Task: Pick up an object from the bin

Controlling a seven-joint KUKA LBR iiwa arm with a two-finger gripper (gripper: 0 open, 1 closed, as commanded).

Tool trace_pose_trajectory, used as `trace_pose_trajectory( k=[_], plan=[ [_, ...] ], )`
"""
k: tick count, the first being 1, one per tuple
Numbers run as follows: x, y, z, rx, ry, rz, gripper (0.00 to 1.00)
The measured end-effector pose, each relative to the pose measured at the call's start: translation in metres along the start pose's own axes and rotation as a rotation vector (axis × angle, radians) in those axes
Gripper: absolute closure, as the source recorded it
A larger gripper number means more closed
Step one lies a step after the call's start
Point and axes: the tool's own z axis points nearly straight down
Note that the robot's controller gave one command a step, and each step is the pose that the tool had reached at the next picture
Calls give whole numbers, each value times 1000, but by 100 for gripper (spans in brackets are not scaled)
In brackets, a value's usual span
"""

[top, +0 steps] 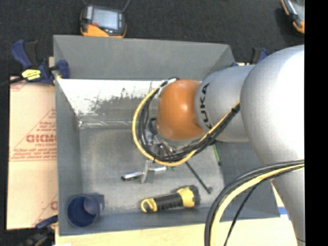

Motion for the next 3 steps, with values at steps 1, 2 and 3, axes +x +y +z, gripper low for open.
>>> trace_pose_trajectory(
  k=[1,2,3],
  plan=[
    [-3,-6,-3,3,2,-7,0],
    [-1,-3,-3,0,1,-5,0],
    [26,-2,-3,1,1,183,100]
  ],
)
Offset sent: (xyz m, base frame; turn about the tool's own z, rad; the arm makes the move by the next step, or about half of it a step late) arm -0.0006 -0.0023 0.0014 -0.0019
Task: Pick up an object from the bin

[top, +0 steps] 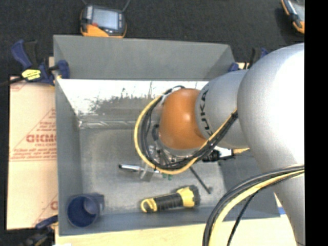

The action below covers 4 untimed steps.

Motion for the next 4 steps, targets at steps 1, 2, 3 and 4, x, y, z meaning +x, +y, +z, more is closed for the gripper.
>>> trace_pose_trajectory(
  k=[1,2,3,4],
  plan=[
    [0,0,0,0,0,1,100],
    [0,0,-12,-1,-1,1,100],
    [0,-1,-36,-1,0,1,100],
    [-2,-1,-54,-2,-3,2,100]
  ],
)
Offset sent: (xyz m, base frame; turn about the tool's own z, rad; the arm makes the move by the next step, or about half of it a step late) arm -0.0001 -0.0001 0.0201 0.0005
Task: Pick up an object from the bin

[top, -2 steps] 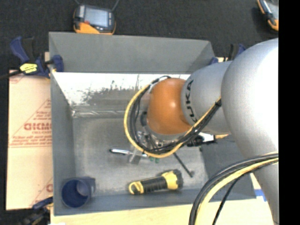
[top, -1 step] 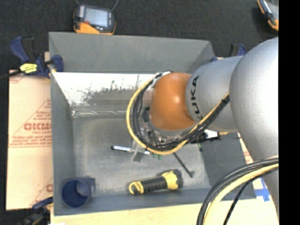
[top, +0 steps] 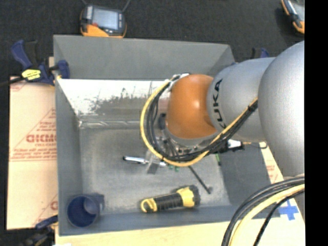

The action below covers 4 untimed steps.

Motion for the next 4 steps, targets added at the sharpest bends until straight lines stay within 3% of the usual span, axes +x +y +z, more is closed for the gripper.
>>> trace_pose_trajectory(
  k=[4],
  plan=[
    [-3,0,-47,-5,-10,2,100]
  ],
)
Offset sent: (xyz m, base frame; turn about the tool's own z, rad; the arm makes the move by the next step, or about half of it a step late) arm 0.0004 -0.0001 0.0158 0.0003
